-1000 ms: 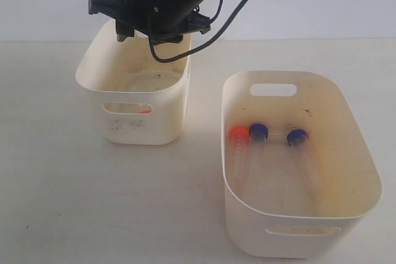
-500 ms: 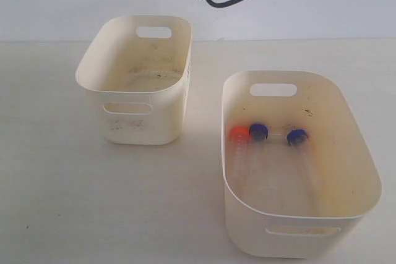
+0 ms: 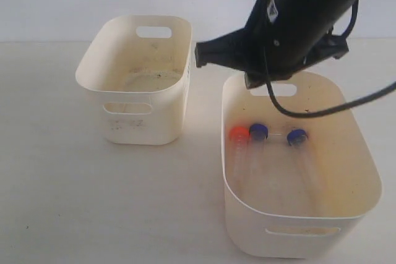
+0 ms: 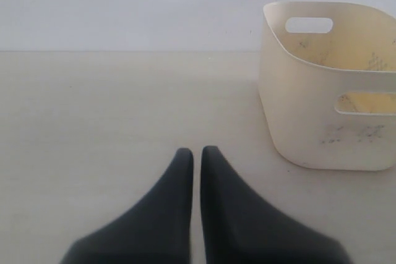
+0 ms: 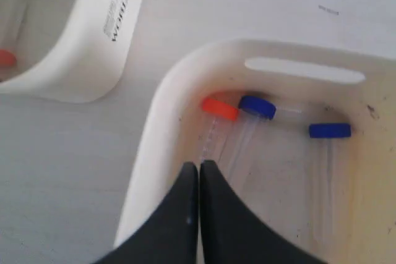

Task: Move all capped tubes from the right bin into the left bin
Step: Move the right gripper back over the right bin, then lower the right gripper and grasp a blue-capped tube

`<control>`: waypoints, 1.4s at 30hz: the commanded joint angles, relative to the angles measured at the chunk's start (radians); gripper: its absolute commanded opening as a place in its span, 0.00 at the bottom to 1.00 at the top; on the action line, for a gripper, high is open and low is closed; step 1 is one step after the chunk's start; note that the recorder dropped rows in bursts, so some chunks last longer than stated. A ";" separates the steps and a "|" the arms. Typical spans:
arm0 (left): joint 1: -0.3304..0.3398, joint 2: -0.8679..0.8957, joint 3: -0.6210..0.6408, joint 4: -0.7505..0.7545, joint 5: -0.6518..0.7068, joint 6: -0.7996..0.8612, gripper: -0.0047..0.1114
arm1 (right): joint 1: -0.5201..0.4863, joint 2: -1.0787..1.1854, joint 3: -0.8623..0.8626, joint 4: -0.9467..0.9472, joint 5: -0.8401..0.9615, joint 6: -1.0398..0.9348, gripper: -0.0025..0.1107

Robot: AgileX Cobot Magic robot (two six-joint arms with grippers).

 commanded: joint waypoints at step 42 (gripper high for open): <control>-0.002 -0.004 0.003 -0.009 0.004 -0.002 0.08 | -0.157 0.094 0.290 0.272 -0.261 -0.099 0.02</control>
